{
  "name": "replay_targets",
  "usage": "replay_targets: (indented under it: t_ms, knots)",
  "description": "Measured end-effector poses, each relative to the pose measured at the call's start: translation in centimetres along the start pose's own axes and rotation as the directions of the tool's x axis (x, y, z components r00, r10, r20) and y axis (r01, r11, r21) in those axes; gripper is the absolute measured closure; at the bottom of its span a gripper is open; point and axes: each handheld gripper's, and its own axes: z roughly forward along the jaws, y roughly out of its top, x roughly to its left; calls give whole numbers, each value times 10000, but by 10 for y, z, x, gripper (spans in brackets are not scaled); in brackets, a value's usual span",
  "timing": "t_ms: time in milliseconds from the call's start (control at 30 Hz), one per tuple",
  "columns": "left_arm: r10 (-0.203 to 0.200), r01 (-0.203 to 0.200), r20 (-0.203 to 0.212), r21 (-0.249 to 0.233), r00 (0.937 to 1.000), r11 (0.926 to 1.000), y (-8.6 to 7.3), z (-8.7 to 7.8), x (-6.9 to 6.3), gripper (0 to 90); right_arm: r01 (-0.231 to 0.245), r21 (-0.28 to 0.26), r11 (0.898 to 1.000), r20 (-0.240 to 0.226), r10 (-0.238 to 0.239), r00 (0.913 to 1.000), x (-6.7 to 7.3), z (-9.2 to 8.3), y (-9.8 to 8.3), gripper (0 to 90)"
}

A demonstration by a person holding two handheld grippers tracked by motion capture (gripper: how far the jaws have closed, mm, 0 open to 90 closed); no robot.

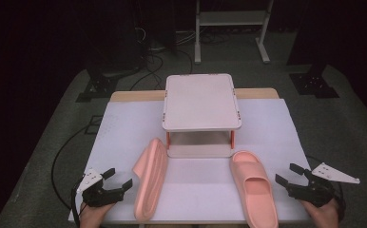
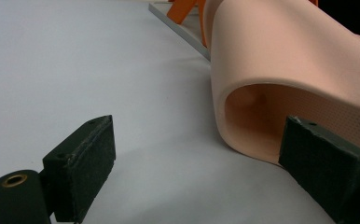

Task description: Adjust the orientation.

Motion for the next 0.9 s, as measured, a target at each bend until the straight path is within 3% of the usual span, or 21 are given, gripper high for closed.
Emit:
replay_targets:
  t_ms: [567,900]
  knots:
    - [94,-128,358,958,9993,9953,8,25,-10,179,123,20,9999,-284,-122,9995,6,-2,-2,199]
    - [-89,21,580,1155,9983,9933,10,33,-13,343,176,62,9998,-453,-173,9988,11,-3,-3,198]
